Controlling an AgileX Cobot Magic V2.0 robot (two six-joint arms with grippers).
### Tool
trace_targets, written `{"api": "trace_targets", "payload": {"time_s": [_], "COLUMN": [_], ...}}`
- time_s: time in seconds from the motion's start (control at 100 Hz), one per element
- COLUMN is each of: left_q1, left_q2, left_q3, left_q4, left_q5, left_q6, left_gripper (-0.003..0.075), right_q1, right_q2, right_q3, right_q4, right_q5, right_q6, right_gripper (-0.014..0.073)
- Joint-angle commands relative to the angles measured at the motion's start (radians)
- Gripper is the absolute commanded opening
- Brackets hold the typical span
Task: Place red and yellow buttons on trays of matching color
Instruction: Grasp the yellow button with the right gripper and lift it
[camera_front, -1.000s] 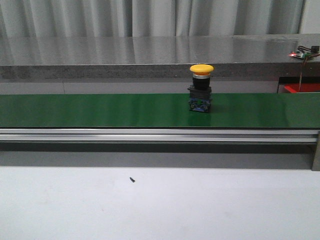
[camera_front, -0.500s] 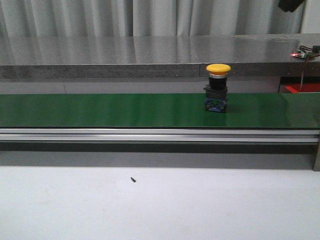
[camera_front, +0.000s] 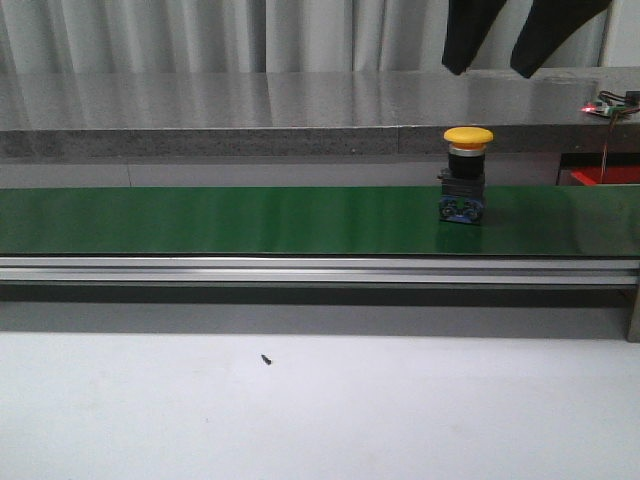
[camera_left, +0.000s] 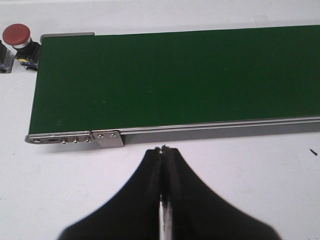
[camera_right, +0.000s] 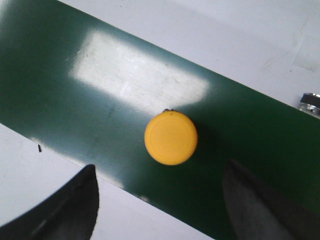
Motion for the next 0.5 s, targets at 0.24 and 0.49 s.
{"api": "trace_targets", "payload": {"time_s": [0.24, 0.49], "left_q1": [-0.008, -0.008], "left_q2": [-0.013, -0.013], "left_q3": [-0.027, -0.027], "left_q4": [-0.025, -0.025], "left_q5": [-0.054, -0.054], "left_q6": [0.001, 0.001], "left_gripper": [-0.0020, -0.0020], "right_q1": [-0.001, -0.001], "right_q2": [0.034, 0.075], "right_q3": [-0.021, -0.022], "right_q4": [-0.082, -0.150], "right_q5": [-0.026, 0.022], "right_q6": [-0.014, -0.014], "right_gripper": [0.0528, 0.0428]}}
